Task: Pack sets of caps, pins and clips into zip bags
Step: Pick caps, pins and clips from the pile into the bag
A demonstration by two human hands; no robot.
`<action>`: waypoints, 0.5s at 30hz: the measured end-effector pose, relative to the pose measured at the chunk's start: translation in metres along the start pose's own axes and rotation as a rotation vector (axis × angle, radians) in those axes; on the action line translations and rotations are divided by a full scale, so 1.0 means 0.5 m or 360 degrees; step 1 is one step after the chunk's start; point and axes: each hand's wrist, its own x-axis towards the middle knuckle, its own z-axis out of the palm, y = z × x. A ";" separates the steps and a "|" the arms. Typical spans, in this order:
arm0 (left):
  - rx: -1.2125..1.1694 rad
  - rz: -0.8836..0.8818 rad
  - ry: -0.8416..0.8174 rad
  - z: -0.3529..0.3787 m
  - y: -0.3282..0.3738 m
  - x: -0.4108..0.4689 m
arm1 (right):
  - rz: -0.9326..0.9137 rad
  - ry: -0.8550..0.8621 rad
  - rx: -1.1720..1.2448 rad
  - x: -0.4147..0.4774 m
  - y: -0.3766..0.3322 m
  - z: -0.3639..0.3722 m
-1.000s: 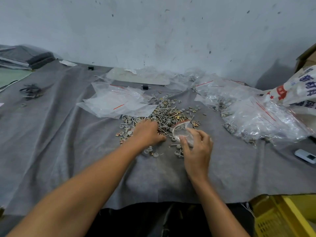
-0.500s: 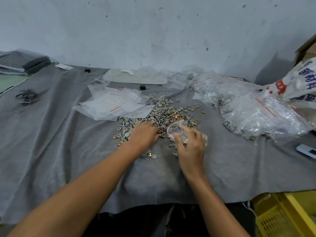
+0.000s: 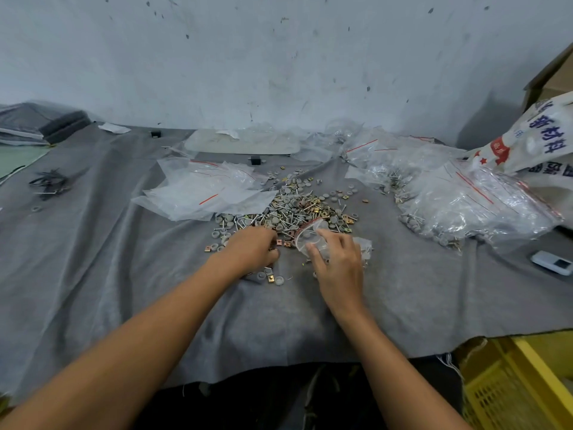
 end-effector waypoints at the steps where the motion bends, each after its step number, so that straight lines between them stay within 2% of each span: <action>1: 0.0051 0.0009 -0.0019 -0.002 0.003 0.001 | 0.0003 -0.0010 -0.0008 0.000 -0.001 0.000; 15: 0.0483 0.0271 0.0071 -0.011 0.026 0.009 | -0.0016 -0.0013 -0.0040 0.003 0.005 0.008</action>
